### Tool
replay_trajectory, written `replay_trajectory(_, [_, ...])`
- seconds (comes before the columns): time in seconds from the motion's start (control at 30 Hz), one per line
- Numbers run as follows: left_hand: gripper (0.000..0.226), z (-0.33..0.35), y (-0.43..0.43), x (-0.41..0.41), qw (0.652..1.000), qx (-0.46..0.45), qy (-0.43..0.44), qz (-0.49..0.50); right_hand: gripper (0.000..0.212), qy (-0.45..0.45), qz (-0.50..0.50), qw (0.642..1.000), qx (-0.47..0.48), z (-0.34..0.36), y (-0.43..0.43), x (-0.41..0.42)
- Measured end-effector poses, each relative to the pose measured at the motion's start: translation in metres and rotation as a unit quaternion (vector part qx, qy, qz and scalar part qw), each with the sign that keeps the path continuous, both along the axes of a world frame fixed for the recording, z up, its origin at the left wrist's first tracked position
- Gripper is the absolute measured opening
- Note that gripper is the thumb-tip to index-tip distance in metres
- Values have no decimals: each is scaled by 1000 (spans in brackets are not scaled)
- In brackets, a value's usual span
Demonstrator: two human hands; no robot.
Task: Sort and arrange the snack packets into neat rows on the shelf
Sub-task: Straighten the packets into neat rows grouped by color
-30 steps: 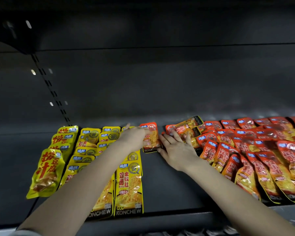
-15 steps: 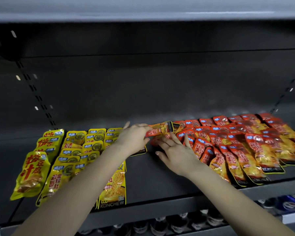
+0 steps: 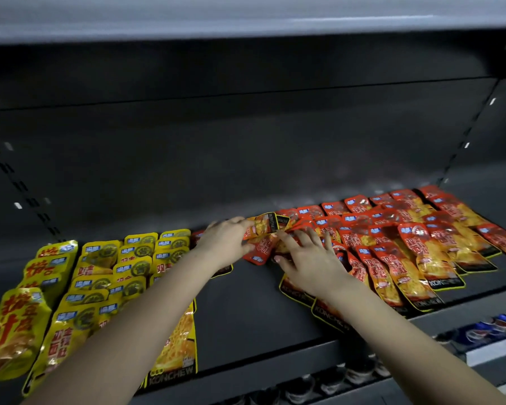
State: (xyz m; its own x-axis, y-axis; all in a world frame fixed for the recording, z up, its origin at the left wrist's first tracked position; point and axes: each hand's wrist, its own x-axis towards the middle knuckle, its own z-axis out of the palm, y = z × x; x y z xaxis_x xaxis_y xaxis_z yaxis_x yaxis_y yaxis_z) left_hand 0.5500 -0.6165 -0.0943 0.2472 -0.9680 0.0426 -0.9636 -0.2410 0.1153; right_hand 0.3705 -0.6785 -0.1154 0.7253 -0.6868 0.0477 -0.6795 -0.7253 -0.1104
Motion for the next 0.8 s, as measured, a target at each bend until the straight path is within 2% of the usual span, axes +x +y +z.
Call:
replay_trajectory(0.3, [72,-2,-28,3,998,41,27,-25,58,-2,-3,1000,16,0,-17,19])
replay_trajectory(0.5, [69,-4,-36,3,995,85,35,-36,52,-9,-5,999,34,-1,-21,35])
replay_trajectory(0.7, [70,-9,-36,7,993,106,41,-30,55,18,-19,999,40,-4,-20,38])
replay_trajectory(0.8, [68,-13,-37,9,994,96,49,-34,56,-8,-21,999,29,-5,-20,41])
